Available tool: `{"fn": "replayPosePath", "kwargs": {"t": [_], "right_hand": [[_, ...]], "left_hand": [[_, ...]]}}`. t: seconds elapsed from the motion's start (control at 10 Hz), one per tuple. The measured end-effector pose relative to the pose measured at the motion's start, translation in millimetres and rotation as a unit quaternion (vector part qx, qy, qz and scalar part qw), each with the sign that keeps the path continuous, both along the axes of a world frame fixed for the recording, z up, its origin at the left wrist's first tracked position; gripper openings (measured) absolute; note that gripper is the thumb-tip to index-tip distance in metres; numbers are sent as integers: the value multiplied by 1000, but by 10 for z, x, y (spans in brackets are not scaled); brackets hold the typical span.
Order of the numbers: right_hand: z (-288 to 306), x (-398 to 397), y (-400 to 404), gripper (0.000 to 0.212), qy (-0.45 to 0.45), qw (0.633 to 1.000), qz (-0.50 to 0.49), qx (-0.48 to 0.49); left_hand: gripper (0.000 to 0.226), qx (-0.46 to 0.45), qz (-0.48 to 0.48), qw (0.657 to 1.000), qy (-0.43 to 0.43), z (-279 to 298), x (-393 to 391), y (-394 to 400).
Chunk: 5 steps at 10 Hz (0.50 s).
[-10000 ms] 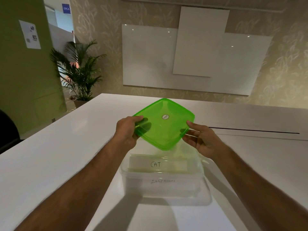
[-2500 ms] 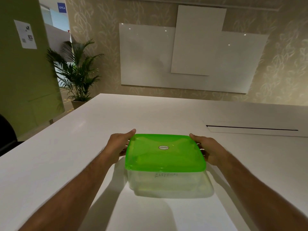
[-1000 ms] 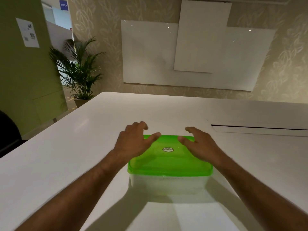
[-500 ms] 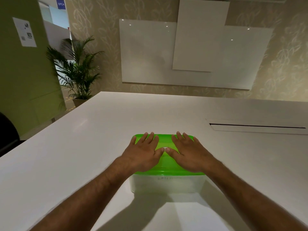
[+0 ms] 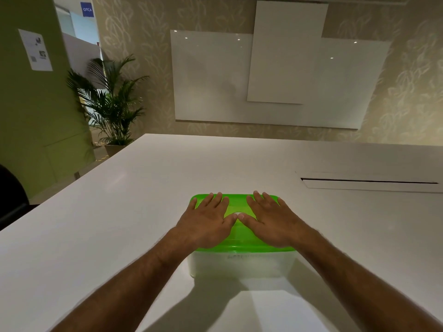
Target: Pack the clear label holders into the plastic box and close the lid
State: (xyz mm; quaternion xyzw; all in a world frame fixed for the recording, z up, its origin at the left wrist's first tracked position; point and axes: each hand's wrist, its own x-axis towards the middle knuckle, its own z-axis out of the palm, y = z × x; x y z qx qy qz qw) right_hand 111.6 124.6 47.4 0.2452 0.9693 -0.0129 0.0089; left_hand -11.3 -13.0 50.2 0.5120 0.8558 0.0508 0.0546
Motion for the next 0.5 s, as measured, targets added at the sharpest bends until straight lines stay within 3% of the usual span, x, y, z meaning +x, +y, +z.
{"fn": "replayPosePath", "kwargs": {"t": [0.3, 0.4, 0.5], "right_hand": [[10, -2, -2, 78, 10, 1000, -7, -16], [63, 40, -23, 75, 68, 995, -3, -72], [163, 78, -44, 67, 221, 966, -10, -131]], "left_hand": [[66, 23, 2, 1000, -4, -8, 6, -19], [64, 79, -1, 997, -7, 14, 16, -52], [66, 146, -23, 989, 7, 67, 78, -31]]}}
